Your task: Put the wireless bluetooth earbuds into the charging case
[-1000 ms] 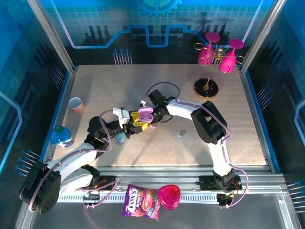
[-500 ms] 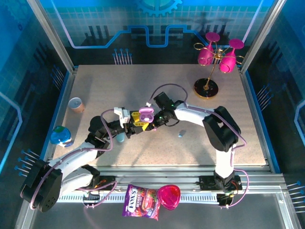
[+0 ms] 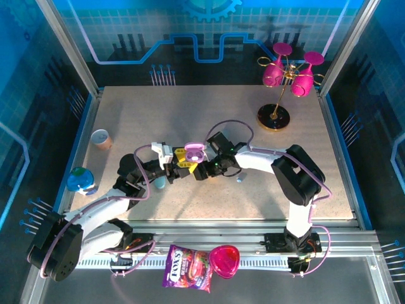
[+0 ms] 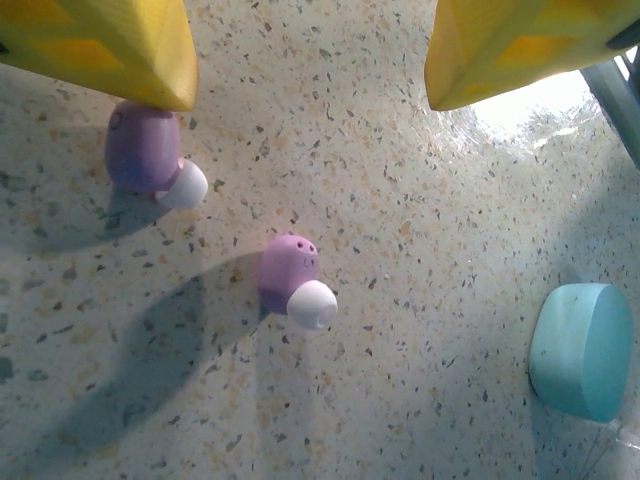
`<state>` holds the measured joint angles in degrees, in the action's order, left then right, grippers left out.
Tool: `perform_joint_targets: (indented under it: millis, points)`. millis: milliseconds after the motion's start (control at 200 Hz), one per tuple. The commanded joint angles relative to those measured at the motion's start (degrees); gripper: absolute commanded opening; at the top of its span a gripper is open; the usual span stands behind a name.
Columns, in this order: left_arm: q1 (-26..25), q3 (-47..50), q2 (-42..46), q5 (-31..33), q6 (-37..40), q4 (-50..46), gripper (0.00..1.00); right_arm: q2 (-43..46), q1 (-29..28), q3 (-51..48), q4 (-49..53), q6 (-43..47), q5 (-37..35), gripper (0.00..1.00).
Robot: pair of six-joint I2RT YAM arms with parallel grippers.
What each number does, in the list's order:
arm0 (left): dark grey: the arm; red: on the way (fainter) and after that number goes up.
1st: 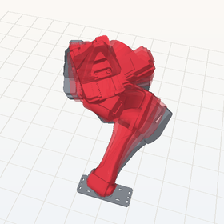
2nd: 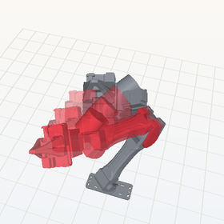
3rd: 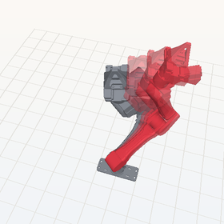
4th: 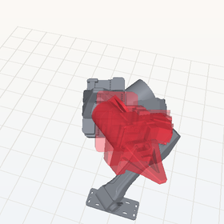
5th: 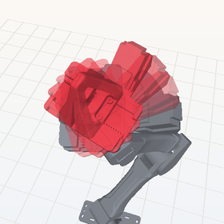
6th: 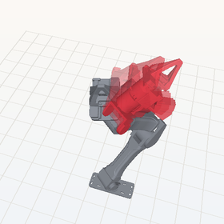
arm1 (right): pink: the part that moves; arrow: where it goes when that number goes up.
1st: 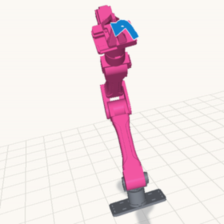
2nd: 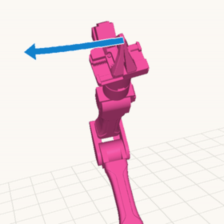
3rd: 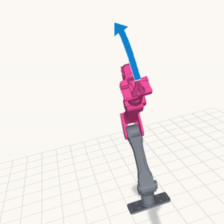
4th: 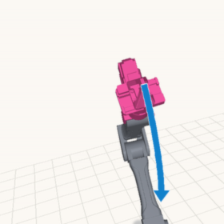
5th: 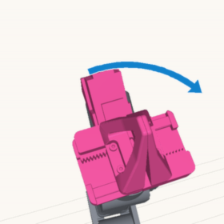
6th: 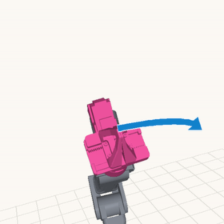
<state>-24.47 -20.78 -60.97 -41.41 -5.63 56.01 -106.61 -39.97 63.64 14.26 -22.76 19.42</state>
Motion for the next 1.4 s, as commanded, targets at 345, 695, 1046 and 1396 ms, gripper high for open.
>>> perform_joint_targets:
  millis: [345, 695, 1046, 1396]
  points:
    - [0.3, -0.1, 2.0, -0.5, 0.9, -0.4, 0.33, -2.5, 2.6, 3.6, 0.5, 0.7, -3.2, 0.62]
    - [0.3, -0.5, 1.3, -0.4, 1.7, -0.8, 0.33, -0.3, 1.7, 1.8, 0.0, -2.1, -3.8, 0.61]
    - [0.3, -0.8, 1.8, -0.8, 1.4, -0.6, 0.33, 1.7, 1.2, -2.7, -4.9, -6.3, -5.7, 0.60]
    - [0.4, -0.2, 3.7, -0.2, 2.3, -2.9, 0.33, -4.3, 1.2, 3.2, -4.3, -5.3, -3.4, 0.51]
